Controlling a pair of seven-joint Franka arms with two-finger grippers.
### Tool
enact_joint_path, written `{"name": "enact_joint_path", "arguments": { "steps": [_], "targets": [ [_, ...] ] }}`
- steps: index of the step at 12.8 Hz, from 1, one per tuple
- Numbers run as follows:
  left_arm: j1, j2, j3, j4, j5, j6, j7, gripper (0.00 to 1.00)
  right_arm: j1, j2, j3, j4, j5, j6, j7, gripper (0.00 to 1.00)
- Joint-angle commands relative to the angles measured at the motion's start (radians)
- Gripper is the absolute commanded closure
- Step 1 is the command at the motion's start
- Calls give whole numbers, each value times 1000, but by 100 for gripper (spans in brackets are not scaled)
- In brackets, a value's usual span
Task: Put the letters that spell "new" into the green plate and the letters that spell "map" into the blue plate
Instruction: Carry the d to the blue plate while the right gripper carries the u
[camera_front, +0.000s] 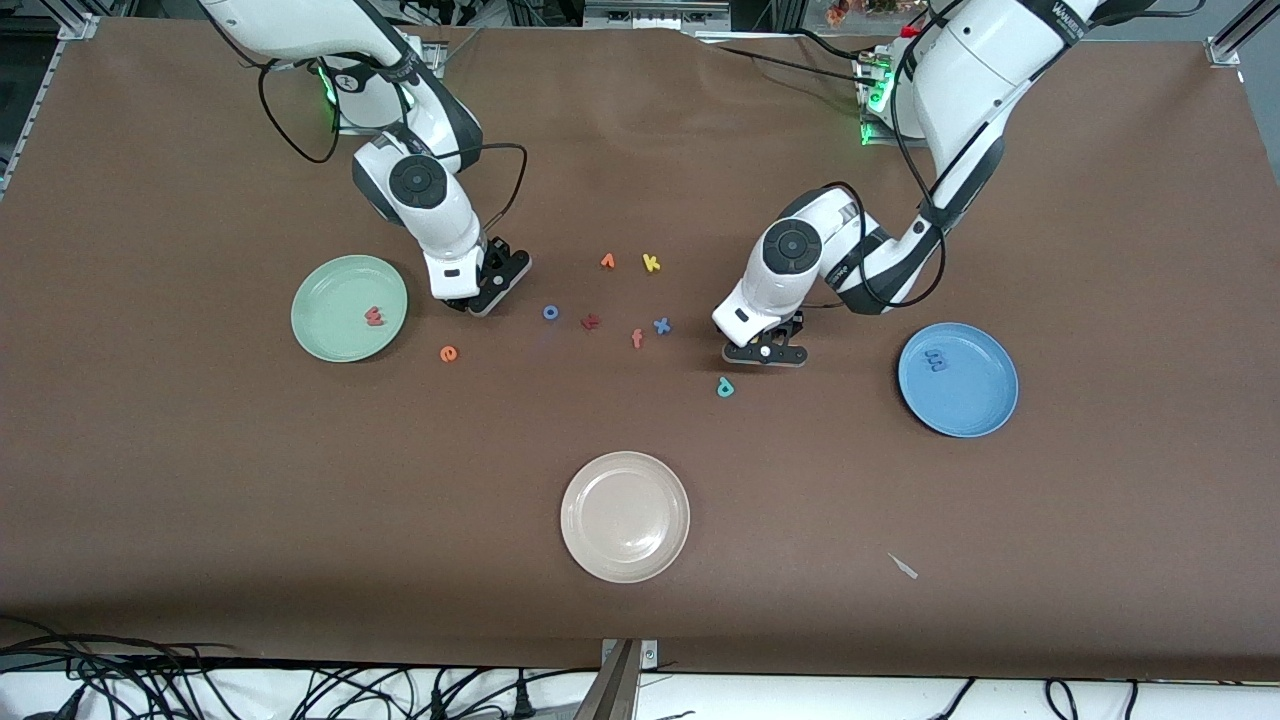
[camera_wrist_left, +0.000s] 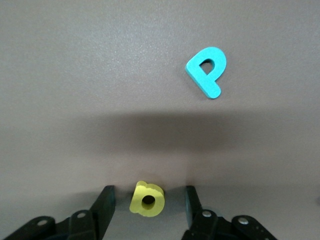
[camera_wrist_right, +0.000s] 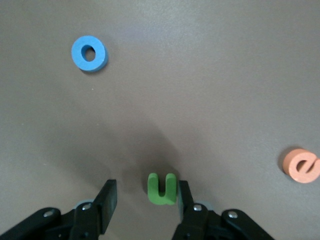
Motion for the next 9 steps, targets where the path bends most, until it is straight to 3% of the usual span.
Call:
{"name": "enact_joint_path", "arguments": {
  "steps": [1,4,5,6,8,9],
  "targets": [
    [-3,18,2,18,45,-7,-17,59,0,25,-3,17,-53,9,-10,42],
    [-2,18,2,10,45,-9,-17,70,-4,31,-4,18,-70,9,-9,43],
    [-2,18,2,10,45,-9,-17,73,-5,31,-4,18,-72,9,-10,49],
    [-2,19,2,10,45,-9,-17,80,-7,32,-6,18,-72,9,-9,63],
    [3,16,2,12,45,-22,-13,97,-10,29,-6,18,-72,6,-1,100],
    [11,7,1,22,44,-65,-4,100,-10,20,-6,21,-72,2,-3,100]
  ]
}}
